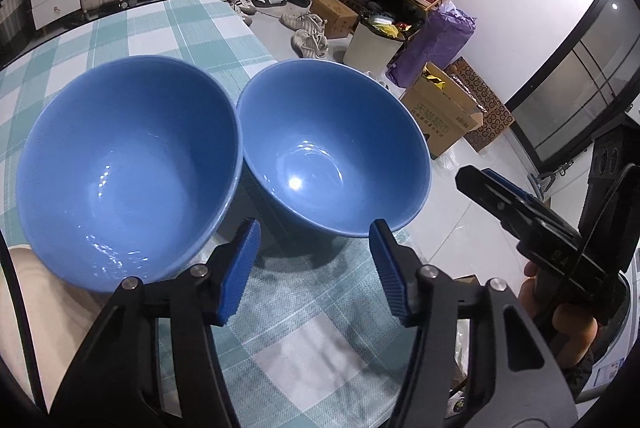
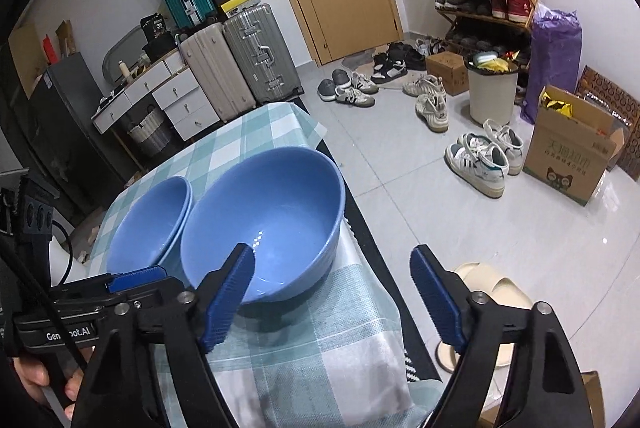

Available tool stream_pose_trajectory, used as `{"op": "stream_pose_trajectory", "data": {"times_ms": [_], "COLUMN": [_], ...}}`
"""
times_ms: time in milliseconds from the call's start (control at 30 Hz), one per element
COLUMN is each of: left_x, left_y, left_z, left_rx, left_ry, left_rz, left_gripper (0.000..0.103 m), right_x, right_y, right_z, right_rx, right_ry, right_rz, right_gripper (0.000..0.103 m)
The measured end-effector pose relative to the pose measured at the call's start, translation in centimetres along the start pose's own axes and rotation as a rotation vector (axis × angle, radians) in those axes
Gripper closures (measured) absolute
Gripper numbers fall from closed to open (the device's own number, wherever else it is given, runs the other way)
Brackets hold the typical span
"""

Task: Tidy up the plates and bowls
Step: 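Close both tools on the rim of the single light-blue bowl, then lift the light-blue bowl with both tools and carry it over the nested bowls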

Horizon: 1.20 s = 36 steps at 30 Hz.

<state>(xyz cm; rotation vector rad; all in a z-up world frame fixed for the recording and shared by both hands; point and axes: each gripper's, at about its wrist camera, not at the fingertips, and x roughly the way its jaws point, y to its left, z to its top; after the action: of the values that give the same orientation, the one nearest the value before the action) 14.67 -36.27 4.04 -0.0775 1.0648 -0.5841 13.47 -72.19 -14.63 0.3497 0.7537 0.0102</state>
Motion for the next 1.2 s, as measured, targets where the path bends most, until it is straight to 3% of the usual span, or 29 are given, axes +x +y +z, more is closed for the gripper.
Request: {"op": "stream_pose_trajectory", "data": {"times_ms": [133,367,433,500,600,867,1200], "left_x": [1.1,2.3,2.4,2.6,2.8,3.2,3.3], "left_y": [0.1,0.8,0.7,0.7,0.8,0.8,0.6], "left_z": [0.3,1.0,1.1,1.2,1.3,1.2,1.1], "left_rx": [-0.01,-0.024,-0.025,-0.023,-0.022,-0.025,-0.001], "left_ry": [0.009,0.021,0.02,0.021,0.022,0.017,0.002], "left_rz": [-0.001,-0.005,-0.005,-0.007,-0.01,-0.016,0.0], "left_gripper": [0.051,0.055,0.056,0.057,0.059,0.069,0.071], "right_x": [1.4,4.2,4.9,5.5,6.2,6.9,6.5], "right_y": [-0.3,-0.3,-0.2,0.0,0.2,0.8,0.1], "right_z": [0.3,0.8,1.0,1.0,1.1,1.3,1.0], "right_rx": [0.017,0.012,0.007,0.006,0.005,-0.02,-0.016], "right_ry": [0.022,0.053,0.06,0.061,0.067,0.043,0.036], "right_rz": [0.007,0.015,0.008,0.006,-0.005,-0.015,-0.019], "right_gripper": [0.034,0.043,0.052,0.053,0.067,0.085,0.086]}}
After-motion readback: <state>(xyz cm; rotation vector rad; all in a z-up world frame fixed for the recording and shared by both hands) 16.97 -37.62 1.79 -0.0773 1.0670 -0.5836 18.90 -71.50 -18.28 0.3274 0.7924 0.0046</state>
